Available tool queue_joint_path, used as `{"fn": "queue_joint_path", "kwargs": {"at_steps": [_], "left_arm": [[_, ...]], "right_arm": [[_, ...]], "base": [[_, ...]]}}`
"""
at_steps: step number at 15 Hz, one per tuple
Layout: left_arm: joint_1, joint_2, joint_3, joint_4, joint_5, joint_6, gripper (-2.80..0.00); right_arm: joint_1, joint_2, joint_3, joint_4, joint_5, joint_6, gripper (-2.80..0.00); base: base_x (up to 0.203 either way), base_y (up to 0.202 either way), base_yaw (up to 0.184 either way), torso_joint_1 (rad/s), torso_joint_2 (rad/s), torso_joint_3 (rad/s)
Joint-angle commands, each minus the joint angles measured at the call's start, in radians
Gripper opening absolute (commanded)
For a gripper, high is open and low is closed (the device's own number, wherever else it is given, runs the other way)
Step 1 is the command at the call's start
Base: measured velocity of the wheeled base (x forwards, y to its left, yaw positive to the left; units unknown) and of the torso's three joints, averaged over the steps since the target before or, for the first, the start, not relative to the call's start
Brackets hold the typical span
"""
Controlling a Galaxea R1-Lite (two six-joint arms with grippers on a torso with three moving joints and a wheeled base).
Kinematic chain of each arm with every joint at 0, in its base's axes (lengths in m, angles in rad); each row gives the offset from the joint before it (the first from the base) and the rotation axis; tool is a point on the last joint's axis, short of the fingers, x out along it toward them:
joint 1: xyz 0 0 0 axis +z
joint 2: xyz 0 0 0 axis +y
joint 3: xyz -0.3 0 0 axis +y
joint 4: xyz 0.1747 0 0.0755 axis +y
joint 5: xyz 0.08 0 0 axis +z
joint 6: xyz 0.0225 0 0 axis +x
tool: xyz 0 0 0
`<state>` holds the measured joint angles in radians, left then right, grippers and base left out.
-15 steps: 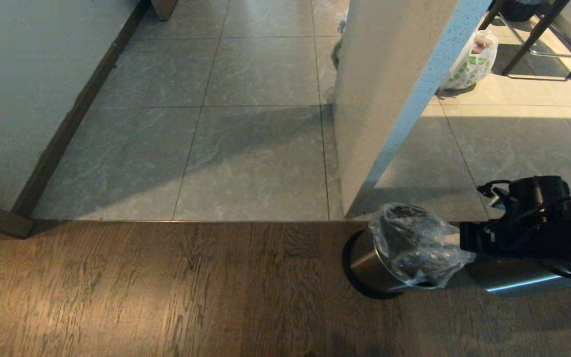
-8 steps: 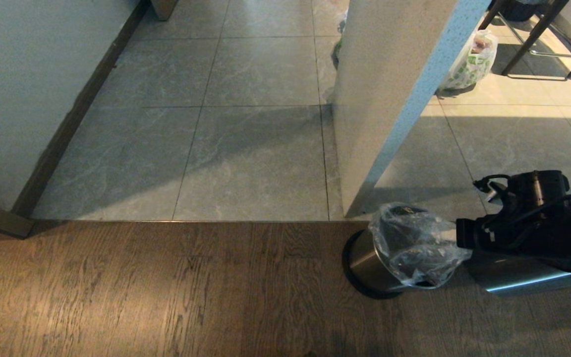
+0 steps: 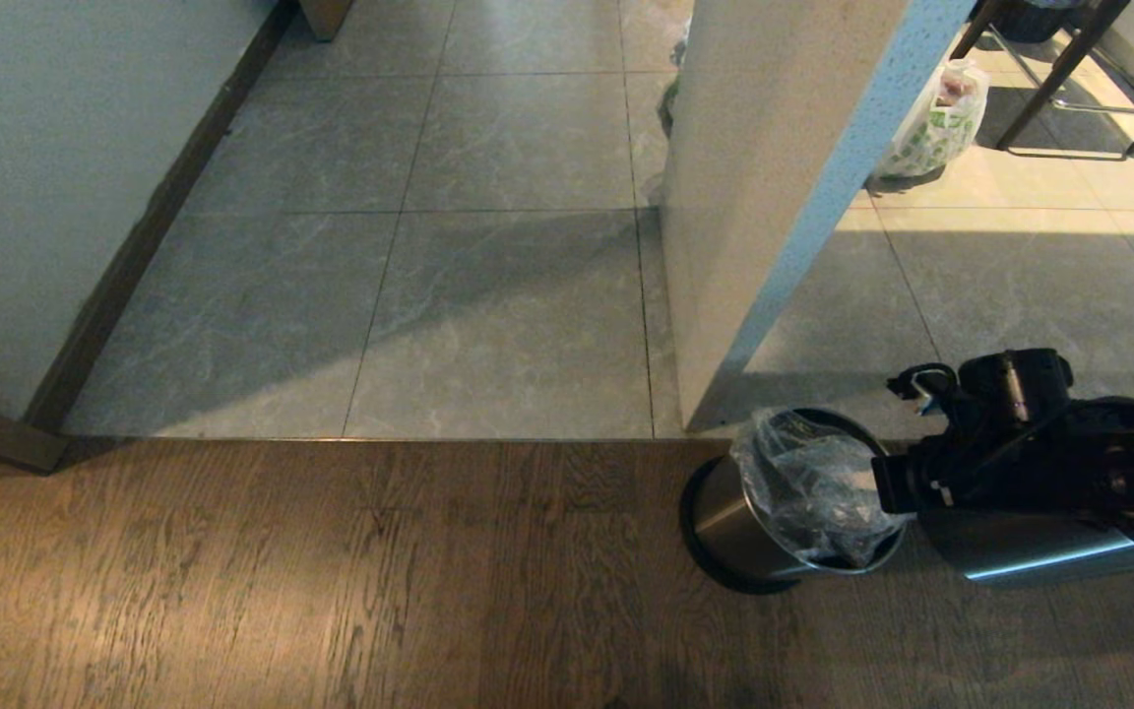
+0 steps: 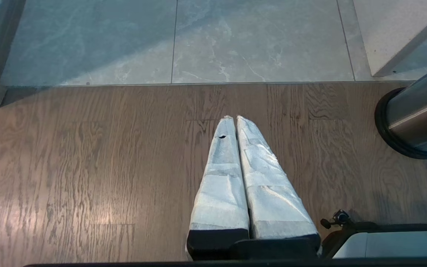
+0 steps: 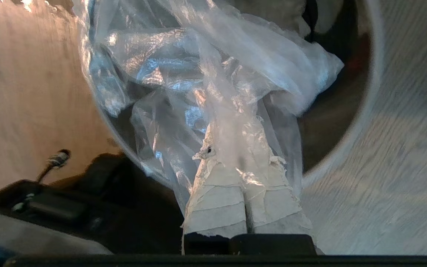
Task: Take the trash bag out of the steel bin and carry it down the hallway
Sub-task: Pick up the trash bag
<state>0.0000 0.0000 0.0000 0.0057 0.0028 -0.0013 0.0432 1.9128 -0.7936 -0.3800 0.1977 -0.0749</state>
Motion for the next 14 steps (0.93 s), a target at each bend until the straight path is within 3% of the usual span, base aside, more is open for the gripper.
{"fn": "queue_joint_path", "kwargs": {"at_steps": [1,4,12,13,14], "left_arm": [[0.0,0.0,0.0,0.0,0.0,0.0,-2.8],[0.0,0.0,0.0,0.0,0.0,0.0,-2.8],[0.0,0.0,0.0,0.0,0.0,0.0,-2.8],[0.0,0.0,0.0,0.0,0.0,0.0,-2.8],[0.0,0.0,0.0,0.0,0.0,0.0,-2.8]], "right_arm": [[0.047,0.082,-0.048,-0.007,-0.055,-0.007,-2.8],[0.13,0.148,-0.118,0.002,-0.182,0.001,-2.8],[0.178,0.189,-0.162,0.055,-0.186,0.003,-2.8],[0.178,0.189,-0.161,0.053,-0.186,0.007,0.0],[0.178,0.189,-0.161,0.054,-0.186,0.01,0.0]], "base": [[0.0,0.0,0.0,0.0,0.0,0.0],[0.0,0.0,0.0,0.0,0.0,0.0],[0.0,0.0,0.0,0.0,0.0,0.0],[0.0,0.0,0.0,0.0,0.0,0.0],[0.0,0.0,0.0,0.0,0.0,0.0]]}}
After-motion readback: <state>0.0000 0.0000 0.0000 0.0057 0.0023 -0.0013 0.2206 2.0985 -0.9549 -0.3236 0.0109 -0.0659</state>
